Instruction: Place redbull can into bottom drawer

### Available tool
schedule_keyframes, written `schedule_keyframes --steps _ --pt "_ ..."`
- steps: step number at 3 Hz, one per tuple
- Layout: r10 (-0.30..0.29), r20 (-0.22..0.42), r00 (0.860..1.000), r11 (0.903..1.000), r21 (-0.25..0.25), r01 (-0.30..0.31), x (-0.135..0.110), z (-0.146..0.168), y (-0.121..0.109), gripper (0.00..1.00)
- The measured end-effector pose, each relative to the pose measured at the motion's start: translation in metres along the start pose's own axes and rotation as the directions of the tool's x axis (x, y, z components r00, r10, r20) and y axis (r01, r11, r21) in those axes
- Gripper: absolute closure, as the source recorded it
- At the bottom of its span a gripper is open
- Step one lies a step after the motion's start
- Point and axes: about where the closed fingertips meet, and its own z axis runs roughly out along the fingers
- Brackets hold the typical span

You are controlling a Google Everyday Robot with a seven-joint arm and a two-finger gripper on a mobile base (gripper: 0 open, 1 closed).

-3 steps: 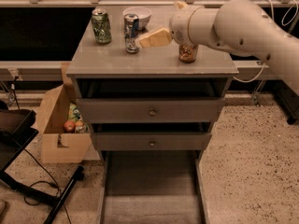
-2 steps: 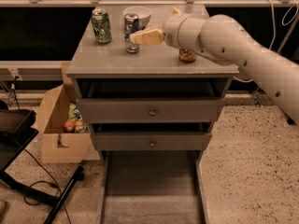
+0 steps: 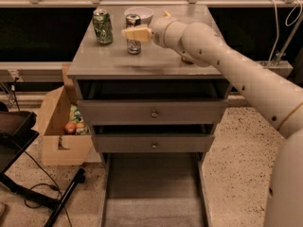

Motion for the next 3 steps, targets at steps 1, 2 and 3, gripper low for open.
schedule_keyframes --steps 1,2,3 --pt "0.036 0.011 0.999 0.9988 -0.033 -0.036 0.002 0.024 0.014 0.00" --pt "0.075 0.035 0.997 0.9944 -0.077 -0.072 0.003 0.043 0.035 0.16" --pt "0.101 0.063 0.993 0.9880 -0.123 -0.093 0.001 0.064 0.059 0.39"
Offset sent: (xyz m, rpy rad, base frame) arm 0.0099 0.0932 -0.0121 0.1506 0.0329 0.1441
